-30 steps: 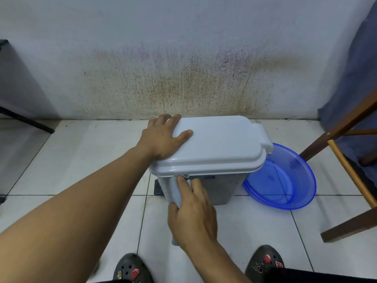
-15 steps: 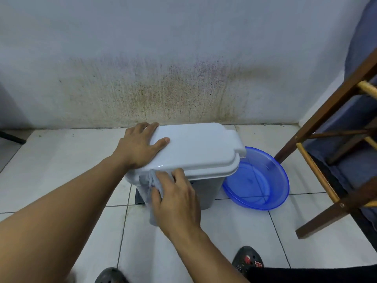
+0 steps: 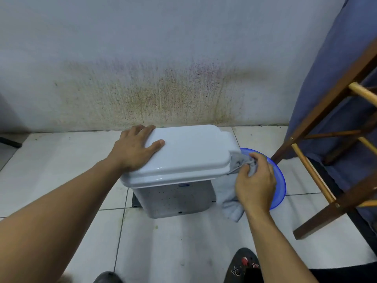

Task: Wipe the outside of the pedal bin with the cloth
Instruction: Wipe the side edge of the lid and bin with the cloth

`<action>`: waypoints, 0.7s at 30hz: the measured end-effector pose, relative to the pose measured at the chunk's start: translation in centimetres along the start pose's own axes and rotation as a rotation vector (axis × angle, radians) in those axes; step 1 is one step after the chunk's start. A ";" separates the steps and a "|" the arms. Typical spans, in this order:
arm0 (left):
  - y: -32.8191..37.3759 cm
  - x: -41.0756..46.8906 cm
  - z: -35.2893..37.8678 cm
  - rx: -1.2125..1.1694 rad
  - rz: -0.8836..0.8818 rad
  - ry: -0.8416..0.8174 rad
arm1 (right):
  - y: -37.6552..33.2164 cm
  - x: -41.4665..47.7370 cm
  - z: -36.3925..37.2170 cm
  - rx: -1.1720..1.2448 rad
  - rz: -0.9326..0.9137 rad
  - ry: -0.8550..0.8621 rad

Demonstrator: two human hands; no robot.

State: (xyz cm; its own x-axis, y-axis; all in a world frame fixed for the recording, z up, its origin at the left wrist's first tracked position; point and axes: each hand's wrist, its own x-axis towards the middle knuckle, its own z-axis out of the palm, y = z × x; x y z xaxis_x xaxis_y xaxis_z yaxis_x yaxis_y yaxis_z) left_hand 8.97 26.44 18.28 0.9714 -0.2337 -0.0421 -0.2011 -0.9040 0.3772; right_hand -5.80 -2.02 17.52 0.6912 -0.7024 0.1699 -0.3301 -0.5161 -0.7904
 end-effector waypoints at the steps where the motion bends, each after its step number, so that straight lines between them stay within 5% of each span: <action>1: 0.0 0.0 0.1 -0.004 0.000 0.001 | -0.1 0.2 0.1 0.004 0.000 -0.037; 13: 0.3 -0.2 0.0 -0.011 0.018 0.014 | -3.9 -8.2 5.4 -0.057 -0.267 -0.001; 21: -0.5 -0.1 0.3 -0.030 0.048 0.066 | -9.9 -14.2 11.2 -0.126 -0.484 -0.194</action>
State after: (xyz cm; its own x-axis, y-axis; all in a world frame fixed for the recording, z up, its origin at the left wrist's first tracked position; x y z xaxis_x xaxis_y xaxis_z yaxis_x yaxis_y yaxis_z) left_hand 8.93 26.75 17.80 0.9672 -0.2513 0.0372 -0.2445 -0.8812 0.4045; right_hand -5.14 18.51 16.32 0.8858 -0.2723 0.3757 -0.0106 -0.8214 -0.5702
